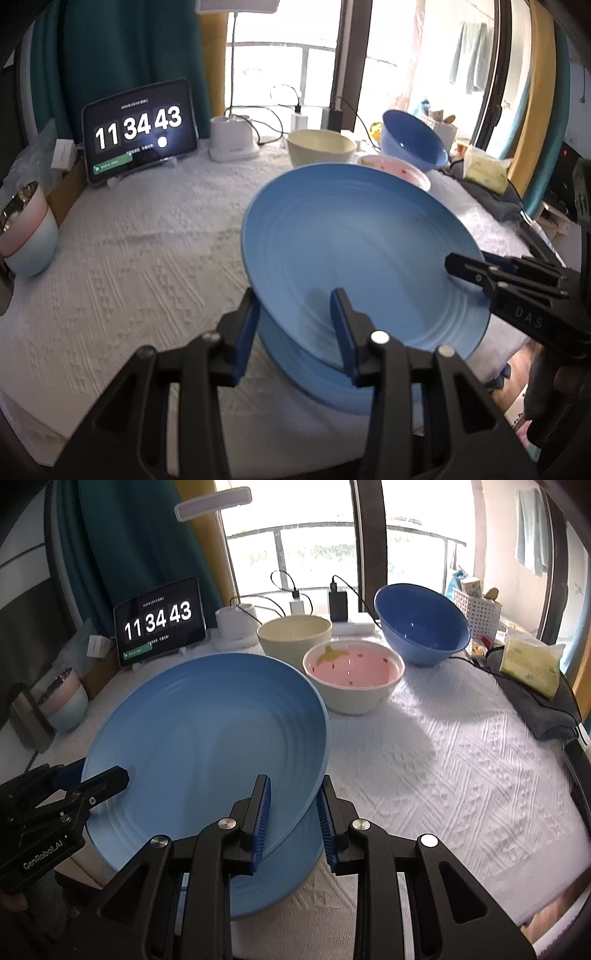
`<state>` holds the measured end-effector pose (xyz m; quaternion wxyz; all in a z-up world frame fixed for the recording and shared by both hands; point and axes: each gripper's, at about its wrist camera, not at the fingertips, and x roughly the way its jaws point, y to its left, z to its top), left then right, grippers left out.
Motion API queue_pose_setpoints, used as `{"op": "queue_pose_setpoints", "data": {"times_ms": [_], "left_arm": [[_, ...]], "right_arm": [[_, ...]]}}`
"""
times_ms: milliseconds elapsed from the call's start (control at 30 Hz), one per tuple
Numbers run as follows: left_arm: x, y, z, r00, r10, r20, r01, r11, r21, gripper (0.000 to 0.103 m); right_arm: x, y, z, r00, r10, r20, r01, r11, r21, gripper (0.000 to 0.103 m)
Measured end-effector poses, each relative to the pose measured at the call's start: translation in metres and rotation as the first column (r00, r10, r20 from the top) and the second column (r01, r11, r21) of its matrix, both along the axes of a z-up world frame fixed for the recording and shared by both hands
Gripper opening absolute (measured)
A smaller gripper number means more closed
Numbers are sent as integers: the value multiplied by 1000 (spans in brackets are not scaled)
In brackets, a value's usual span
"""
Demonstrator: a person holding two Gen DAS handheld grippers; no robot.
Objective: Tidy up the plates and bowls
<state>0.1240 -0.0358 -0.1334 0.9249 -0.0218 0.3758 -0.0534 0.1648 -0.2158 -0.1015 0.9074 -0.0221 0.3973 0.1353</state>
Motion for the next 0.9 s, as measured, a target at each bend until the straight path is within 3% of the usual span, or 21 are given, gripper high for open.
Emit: {"op": "queue_pose_setpoints", "data": {"times_ms": [900], "left_arm": [[-5, -4, -35, 995, -33, -90, 39, 997, 68, 42]], "right_arm": [[-13, 3, -31, 998, 11, -70, -15, 998, -60, 28]]}}
